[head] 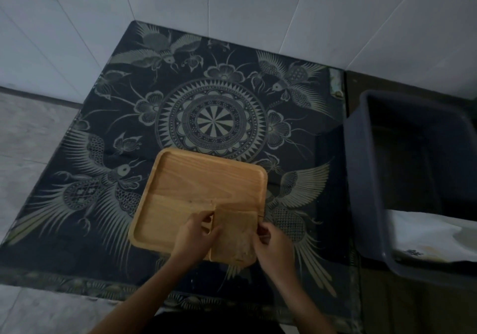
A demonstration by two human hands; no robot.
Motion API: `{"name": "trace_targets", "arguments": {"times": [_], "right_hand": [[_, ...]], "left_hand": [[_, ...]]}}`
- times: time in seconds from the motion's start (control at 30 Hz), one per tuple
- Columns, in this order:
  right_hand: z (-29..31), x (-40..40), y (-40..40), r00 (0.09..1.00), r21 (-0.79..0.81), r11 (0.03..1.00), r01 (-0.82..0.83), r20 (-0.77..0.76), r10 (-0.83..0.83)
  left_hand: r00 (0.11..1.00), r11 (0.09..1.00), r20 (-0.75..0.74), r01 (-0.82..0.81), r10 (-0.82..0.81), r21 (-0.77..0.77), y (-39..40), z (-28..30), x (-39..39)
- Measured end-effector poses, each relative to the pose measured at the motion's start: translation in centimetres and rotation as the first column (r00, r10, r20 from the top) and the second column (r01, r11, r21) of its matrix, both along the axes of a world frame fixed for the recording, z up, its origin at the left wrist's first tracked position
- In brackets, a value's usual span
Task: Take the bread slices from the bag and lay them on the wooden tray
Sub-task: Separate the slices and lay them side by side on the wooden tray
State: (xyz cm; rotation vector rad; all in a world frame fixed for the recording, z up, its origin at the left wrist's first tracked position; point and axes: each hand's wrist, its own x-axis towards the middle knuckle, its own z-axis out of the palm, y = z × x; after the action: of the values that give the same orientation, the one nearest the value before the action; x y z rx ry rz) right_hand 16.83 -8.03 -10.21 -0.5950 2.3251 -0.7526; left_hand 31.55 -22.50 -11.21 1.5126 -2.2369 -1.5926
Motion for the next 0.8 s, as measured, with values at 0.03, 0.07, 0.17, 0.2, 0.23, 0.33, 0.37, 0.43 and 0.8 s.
{"name": "trace_targets", "arguments": {"times": [0.03, 0.07, 0.17, 0.2, 0.23, 0.33, 0.37, 0.43, 0.8], "right_hand": [[-0.1, -0.1, 0.1, 1.000, -0.015, 1.000, 0.011, 0.017, -0.011], [-0.3, -0.3, 0.3, 0.999, -0.031, 0.999, 0.023, 0.042, -0.021], [-0.5, -0.6, 0.6, 0.988, -0.072, 0.995, 0.064, 0.146, -0.053], [-0.5, -0.7, 0.5, 0.983, -0.081, 0.994, 0.075, 0.175, -0.060], [-0.6, -0.8, 0.5, 0.978, -0.092, 0.993, 0.080, 0.198, -0.061], [-0.5, -1.1, 0.2, 0.973, -0.137, 0.989, 0.060, 0.228, -0.028], [-0.3, -1.2, 0.2, 0.973, -0.153, 0.987, 0.047, 0.231, -0.011], [0.0, -1.3, 0.1, 0.973, -0.191, 0.981, 0.024, 0.230, 0.021], [1.1, -0.1, -2.2, 0.953, -0.250, 0.964, 0.088, 0.302, -0.009]], "left_hand": [[1.000, 1.000, -0.011, -0.015, 0.014, -0.007, 0.3, 0.2, 0.0], [0.999, 0.999, -0.018, -0.029, 0.029, -0.014, 0.6, 0.3, -0.1], [0.997, 0.997, -0.026, -0.067, 0.067, -0.027, 1.3, 0.7, -0.1], [0.996, 0.996, -0.033, -0.085, 0.085, -0.028, 1.5, 0.7, -0.1], [0.994, 0.994, -0.040, -0.105, 0.104, -0.026, 1.7, 0.8, 0.0], [0.985, 0.987, -0.063, -0.160, 0.159, -0.010, 2.1, 0.7, 0.2], [0.982, 0.984, -0.069, -0.177, 0.176, -0.003, 2.2, 0.7, 0.3], [0.972, 0.976, -0.090, -0.217, 0.217, 0.010, 2.3, 0.6, 0.4], [0.929, 0.955, -0.247, -0.233, 0.274, 0.183, -1.8, 1.4, 2.8]]}}
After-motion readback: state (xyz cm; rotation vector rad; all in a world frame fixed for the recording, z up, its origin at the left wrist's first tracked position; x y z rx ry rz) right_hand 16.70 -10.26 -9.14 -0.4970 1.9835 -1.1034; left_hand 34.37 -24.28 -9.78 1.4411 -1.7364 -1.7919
